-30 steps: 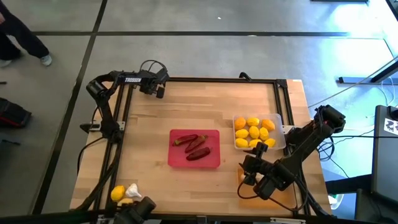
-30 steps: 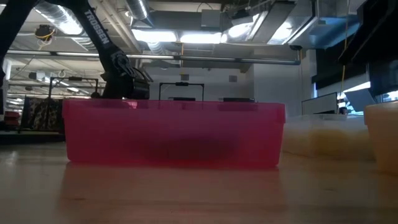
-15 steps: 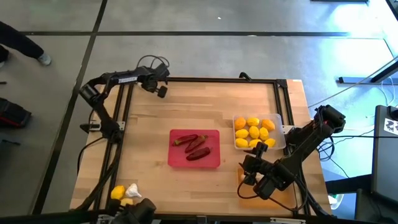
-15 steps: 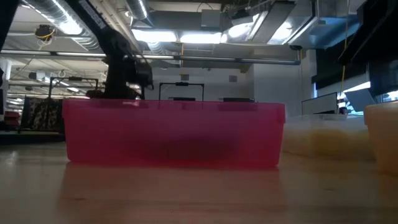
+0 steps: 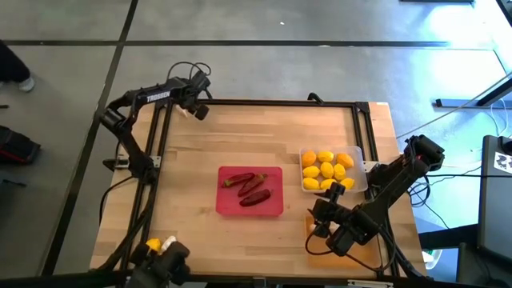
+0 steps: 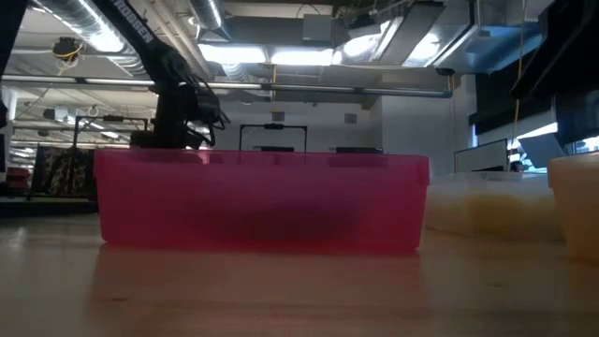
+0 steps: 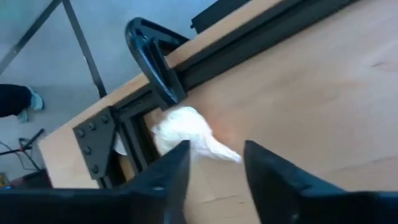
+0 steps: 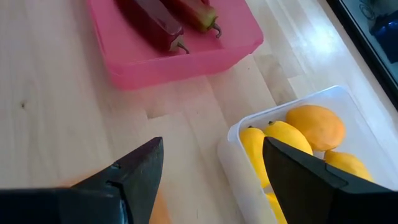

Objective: Sort produce into baskets
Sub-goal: Put the white garlic into the orange bin

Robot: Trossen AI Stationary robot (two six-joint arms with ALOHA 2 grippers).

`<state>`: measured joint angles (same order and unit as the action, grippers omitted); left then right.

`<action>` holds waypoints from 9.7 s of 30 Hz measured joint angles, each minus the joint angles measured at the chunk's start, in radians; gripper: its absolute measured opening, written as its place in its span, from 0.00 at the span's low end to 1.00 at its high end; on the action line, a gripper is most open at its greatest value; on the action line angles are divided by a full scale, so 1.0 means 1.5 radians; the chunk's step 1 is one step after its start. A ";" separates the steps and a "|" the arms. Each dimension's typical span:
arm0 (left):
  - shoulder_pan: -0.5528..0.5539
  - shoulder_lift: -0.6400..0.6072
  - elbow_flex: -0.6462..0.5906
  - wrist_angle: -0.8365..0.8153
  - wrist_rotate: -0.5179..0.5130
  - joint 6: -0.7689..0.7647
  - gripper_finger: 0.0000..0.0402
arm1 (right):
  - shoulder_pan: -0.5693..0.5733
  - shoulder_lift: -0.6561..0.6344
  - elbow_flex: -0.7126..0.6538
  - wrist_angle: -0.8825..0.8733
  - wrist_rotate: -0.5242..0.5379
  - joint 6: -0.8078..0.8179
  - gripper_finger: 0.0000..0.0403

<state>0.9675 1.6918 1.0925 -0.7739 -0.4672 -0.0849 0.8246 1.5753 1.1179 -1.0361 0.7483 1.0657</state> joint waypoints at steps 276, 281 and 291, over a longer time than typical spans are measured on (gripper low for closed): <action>-0.752 -0.196 -0.048 0.431 0.109 0.078 0.62 | 0.061 -0.187 -0.058 0.000 0.043 0.087 0.39; -0.796 -0.232 -0.048 0.383 0.116 0.065 0.62 | 0.061 -0.187 -0.058 -0.004 0.070 0.082 0.39; -0.906 -0.278 -0.048 0.189 0.116 -0.131 0.62 | 0.061 -0.187 -0.058 -0.009 0.192 0.057 0.39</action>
<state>-0.3922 1.2744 1.0203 -0.4905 -0.2928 -0.2807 0.9157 1.2953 1.0313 -1.0496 1.0357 1.1517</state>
